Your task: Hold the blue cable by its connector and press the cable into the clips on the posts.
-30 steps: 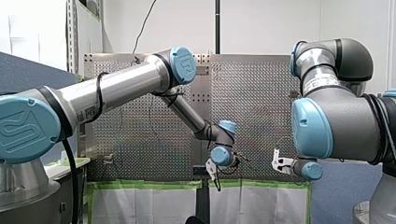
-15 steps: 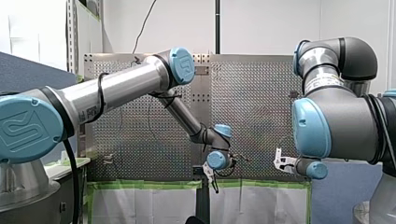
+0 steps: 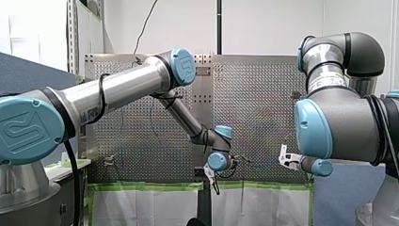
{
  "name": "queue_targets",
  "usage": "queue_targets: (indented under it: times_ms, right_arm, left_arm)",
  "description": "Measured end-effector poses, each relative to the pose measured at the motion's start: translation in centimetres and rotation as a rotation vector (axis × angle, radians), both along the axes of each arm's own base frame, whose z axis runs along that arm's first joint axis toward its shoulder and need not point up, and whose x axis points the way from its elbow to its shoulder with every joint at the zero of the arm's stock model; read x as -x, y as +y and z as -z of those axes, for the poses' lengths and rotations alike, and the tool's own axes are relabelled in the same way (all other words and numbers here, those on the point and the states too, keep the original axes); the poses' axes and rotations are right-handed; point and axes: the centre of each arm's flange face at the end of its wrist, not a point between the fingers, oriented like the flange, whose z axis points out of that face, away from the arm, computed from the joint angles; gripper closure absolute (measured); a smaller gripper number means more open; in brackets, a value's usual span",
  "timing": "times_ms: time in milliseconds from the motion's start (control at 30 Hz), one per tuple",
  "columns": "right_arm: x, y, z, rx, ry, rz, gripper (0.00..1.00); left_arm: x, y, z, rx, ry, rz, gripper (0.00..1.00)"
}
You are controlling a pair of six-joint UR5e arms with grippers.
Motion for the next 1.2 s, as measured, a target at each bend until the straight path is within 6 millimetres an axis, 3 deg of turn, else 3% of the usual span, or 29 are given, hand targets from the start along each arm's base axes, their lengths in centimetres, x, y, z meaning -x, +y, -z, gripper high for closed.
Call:
queue_targets:
  times_ms: [500,867,1200]
  right_arm:
    - [0.7,-0.7,-0.1,-0.001,-0.041,0.075,1.00]
    - [0.9,-0.9,-0.2,0.001,-0.042,0.102,1.00]
    - [0.9,-1.1,-0.3,0.004,-0.049,0.104,1.00]
  left_arm:
    - [-1.1,-0.9,-1.1,0.029,-0.020,0.033,1.00]
    - [-1.6,-1.0,1.8,0.000,0.015,0.034,1.00]
    - [-3.0,-1.6,0.9,0.011,0.012,0.046,1.00]
